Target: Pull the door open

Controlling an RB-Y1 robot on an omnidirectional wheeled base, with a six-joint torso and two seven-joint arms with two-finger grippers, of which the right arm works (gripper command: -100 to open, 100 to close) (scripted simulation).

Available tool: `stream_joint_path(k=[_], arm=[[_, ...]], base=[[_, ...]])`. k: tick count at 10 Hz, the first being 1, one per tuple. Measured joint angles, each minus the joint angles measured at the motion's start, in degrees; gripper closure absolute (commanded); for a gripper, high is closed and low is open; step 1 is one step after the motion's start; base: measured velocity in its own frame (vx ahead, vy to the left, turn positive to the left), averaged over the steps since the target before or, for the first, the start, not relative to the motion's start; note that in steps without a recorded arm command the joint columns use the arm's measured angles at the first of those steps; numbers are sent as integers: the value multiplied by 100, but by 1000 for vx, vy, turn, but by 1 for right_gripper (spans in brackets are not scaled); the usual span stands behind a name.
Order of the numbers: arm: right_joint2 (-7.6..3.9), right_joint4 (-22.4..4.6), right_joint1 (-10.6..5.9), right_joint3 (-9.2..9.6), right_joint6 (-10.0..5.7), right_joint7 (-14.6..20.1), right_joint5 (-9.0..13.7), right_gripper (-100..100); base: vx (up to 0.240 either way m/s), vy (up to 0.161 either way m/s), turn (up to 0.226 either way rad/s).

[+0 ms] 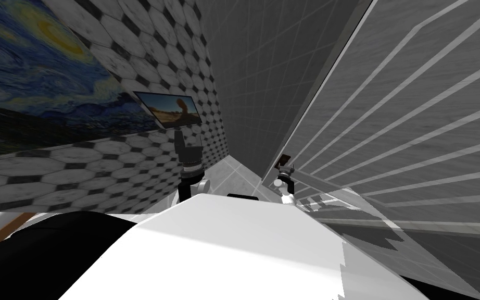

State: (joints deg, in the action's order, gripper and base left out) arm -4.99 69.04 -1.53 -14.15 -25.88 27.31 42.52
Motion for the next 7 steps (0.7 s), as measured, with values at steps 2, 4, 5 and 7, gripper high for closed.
stream_joint_path(k=[2, 4, 5, 7], arm=[[101, 52, -28, 25, 1, 270, 231, -100], [200, 100, -56, 51, 4, 546, 472, -100], [264, 126, -71, 69, -1, 707, 607, -100], [355, 149, -91, 114, -29, 1003, 827, -100]], base=[[-58, -11, 20], [-77, -9, 51], [-86, 0, 32], [-72, -7, 29]])
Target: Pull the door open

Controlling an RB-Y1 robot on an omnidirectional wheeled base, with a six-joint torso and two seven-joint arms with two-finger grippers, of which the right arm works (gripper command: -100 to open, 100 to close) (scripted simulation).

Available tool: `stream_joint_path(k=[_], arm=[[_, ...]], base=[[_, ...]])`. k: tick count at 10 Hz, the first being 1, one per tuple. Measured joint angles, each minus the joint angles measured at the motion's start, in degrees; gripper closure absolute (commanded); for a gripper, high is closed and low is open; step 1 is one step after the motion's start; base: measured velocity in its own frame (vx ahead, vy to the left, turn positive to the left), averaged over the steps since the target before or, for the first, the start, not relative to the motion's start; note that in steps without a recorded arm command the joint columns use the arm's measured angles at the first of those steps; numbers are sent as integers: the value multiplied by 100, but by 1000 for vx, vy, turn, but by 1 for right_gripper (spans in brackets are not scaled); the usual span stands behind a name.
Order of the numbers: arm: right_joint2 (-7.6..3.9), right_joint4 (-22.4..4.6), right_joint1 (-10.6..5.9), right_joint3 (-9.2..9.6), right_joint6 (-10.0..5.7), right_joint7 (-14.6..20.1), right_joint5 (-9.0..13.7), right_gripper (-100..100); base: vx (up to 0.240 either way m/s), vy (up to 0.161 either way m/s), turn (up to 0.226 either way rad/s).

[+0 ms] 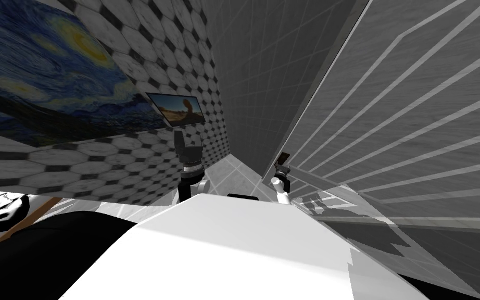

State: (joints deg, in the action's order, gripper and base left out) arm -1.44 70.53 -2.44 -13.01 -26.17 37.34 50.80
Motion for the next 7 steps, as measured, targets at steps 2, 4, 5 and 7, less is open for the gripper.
stream_joint_path(k=[2, 4, 5, 7], arm=[[49, 40, -5, 2, 14, 114, 101, -100], [-185, 24, 91, -23, 24, 291, 145, -100], [-272, 54, 155, -37, 54, 363, 166, -100], [-451, 58, 200, -117, 121, 482, 231, -100]], base=[[15, -2, 26], [135, -8, 68], [161, -39, 52], [151, -17, 48]])
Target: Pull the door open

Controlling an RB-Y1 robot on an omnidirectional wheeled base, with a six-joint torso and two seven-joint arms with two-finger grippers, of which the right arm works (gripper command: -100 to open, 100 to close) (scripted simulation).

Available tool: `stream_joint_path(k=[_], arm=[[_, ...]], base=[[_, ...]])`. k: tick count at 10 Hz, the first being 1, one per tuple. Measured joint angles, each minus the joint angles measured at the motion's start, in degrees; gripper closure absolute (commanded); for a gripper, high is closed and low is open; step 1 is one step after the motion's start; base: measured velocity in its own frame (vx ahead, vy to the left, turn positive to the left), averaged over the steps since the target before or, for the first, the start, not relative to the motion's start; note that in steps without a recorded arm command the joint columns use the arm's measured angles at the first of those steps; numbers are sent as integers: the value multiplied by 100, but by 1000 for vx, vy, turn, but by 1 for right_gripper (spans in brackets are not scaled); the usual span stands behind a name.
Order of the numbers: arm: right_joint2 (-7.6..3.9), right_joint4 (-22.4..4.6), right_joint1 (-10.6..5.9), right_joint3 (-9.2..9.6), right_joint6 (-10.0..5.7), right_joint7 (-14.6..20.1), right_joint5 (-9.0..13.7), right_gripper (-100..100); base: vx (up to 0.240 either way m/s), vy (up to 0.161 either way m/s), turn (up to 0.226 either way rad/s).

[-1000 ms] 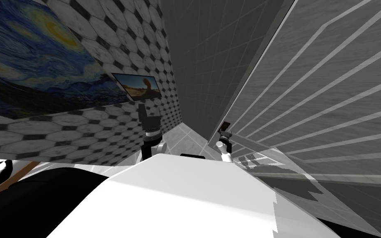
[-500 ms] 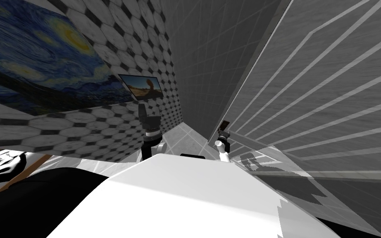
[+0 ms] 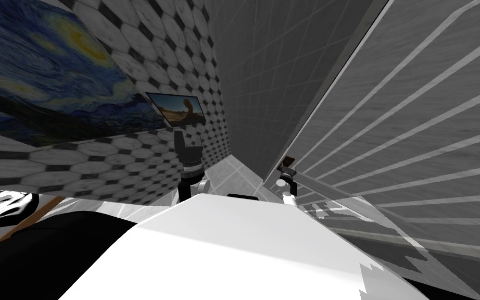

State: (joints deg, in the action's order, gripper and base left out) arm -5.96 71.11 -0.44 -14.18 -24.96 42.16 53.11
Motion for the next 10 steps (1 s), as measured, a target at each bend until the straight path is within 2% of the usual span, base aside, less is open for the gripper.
stream_joint_path(k=[2, 4, 5, 10], arm=[[-298, -190, 18, 18, -48, 280, 33, -100], [-481, -203, 99, -22, -13, 452, 83, -100], [-493, -214, 100, -19, -23, 482, 83, 100], [-488, -212, 105, -26, -7, 447, 81, 100]], base=[[143, -9, 67], [103, -13, 25], [-8, -1, -19], [-11, -1, 2]])
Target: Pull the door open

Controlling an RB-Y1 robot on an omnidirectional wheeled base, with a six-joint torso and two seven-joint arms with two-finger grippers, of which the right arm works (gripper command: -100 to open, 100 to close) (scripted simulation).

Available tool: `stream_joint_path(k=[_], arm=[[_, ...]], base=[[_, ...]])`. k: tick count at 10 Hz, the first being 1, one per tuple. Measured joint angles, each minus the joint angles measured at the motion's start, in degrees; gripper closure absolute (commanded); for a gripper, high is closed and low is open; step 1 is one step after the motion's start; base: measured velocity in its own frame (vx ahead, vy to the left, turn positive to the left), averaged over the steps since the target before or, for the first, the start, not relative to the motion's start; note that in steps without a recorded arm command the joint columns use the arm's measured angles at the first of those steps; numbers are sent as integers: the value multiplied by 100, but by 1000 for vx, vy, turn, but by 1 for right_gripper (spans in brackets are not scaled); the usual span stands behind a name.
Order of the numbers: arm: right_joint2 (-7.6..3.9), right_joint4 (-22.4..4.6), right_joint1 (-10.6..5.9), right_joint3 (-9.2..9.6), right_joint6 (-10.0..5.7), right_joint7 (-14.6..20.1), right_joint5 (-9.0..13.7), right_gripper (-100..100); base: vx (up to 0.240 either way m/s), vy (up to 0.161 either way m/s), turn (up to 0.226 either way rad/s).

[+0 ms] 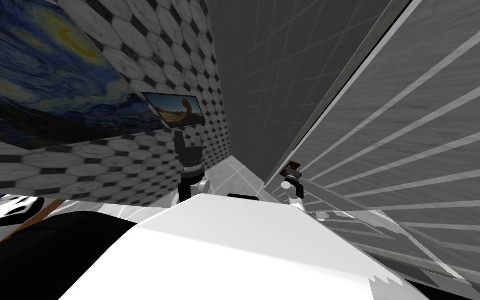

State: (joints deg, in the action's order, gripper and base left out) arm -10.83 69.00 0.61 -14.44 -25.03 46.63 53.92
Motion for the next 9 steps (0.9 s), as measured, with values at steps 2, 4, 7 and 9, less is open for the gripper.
stream_joint_path(k=[2, 4, 7, 9], arm=[[-53, 30, 17, 28, 0, 48, 6, 100], [-118, 76, 66, 137, 14, 166, 6, 100], [-206, 171, 159, 335, 94, 356, 22, 100], [-322, 235, 220, 498, 138, 539, 33, 100]], base=[[-173, 9, 125], [-211, -27, 106], [-267, -9, 141], [-294, 5, 143]])
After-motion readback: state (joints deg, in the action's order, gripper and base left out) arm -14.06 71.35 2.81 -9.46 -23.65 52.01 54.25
